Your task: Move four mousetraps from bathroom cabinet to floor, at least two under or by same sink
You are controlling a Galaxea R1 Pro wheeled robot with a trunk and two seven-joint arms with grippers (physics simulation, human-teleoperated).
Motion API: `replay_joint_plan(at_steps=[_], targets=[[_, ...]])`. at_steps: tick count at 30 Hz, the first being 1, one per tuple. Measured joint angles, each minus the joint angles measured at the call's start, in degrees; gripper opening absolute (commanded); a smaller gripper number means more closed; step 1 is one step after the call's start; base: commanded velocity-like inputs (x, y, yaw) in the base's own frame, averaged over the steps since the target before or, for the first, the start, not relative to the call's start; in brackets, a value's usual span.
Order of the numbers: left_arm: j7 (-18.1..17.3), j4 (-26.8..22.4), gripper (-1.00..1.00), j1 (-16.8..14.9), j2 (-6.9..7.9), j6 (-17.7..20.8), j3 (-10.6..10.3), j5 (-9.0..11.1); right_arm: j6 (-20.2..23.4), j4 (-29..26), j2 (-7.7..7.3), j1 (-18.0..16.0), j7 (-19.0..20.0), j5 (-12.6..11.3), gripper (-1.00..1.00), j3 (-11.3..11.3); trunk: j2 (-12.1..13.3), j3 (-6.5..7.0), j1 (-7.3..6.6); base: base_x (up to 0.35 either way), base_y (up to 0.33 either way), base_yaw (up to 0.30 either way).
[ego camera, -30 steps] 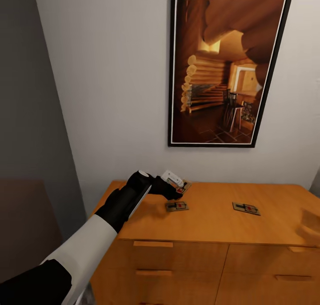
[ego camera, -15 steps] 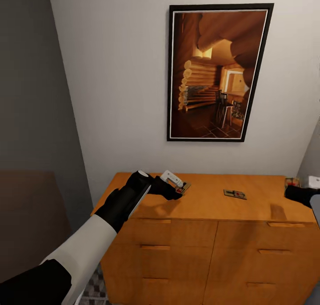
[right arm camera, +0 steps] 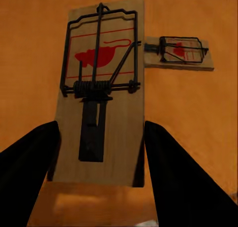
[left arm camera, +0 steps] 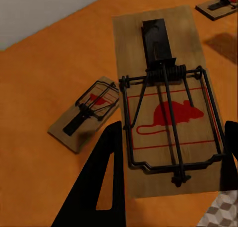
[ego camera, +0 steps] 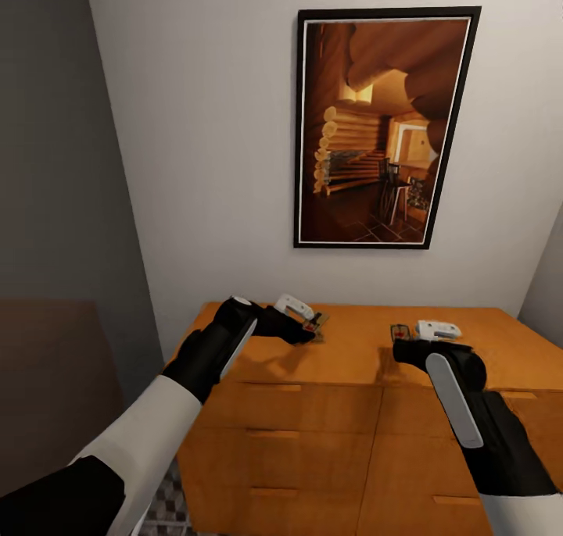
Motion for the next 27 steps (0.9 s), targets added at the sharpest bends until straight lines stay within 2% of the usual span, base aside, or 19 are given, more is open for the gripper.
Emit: replay_joint_plan(at_steps=[2,4,6,12,15,20,27], targets=[[0.0,0.2,-1.0,0.0,0.01,0.0,1.1,0.1,0.1,0.0,0.18,0.0,-0.1,0.9,-1.0,2.3,0.0,0.0,0.01,-0.104,0.0,0.0],[0.0,0.7,-1.0,0.0,0.01,0.1,1.8,0.1,-3.2,0.1,0.36,-0.1,-0.4,2.5,-1.0,4.3,0.0,0.0,0.02,-0.229,0.0,0.0],[0.0,1.3,-1.0,0.0,0.03,0.6,2.0,0.1,-4.9,0.1,0.51,-0.2,-0.5,3.5,-1.0,5.1,0.0,0.0,0.03,-0.289,0.0,0.0],[0.0,2.3,-1.0,0.0,0.09,1.9,2.4,0.1,-8.2,0.1,0.69,-0.3,-0.8,4.7,-1.0,6.2,0.0,0.0,0.04,-0.33,0.0,0.0],[0.5,2.4,-1.0,0.0,0.09,2.0,2.3,0.0,-11.8,0.5,0.67,-0.2,-1.0,4.8,-1.0,7.6,0.0,0.0,0.04,-0.343,0.0,0.0],[3.9,2.5,-1.0,0.0,0.06,2.0,2.3,0.0,-18.4,2.0,0.56,0.9,-0.7,5.5,-1.0,9.2,0.0,0.0,0.04,-0.345,0.0,0.0],[5.6,3.2,-1.0,0.0,0.02,2.0,2.3,0.1,-19.8,2.9,0.6,1.3,-0.5,7.6,-1.0,9.8,0.0,0.0,0.04,-0.345,0.0,0.0]])
